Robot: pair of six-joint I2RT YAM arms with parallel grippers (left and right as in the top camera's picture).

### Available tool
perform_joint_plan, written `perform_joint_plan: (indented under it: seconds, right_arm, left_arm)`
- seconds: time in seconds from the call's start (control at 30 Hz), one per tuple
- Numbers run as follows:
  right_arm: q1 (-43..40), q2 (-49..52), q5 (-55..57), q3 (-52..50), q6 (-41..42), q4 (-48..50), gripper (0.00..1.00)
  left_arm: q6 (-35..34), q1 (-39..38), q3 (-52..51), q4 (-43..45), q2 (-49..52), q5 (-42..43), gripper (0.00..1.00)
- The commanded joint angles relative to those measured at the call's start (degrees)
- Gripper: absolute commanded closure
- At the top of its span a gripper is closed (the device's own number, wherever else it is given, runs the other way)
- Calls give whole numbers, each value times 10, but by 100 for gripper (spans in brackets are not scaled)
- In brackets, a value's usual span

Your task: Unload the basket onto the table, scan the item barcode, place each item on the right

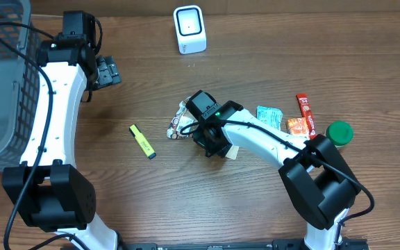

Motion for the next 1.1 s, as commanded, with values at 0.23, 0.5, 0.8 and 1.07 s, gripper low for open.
perform_joint_plan:
  seconds: [0.23, 0.5, 0.8, 1.07]
  right_arm:
    - [-8, -28, 28, 30, -220, -66, 92]
    - [-9, -28, 237, 24, -264, 20, 92]
    - [-9, -26, 229, 24, -275, 75, 92]
    - [-9, -24, 299, 24, -295, 188, 91]
  left_arm:
    - [11, -4, 5, 2, -2, -5, 0]
    - [11, -4, 5, 2, -2, -5, 0]
    - [11, -4, 5, 2, -2, -5, 0]
    - [11, -4, 5, 2, -2, -5, 0]
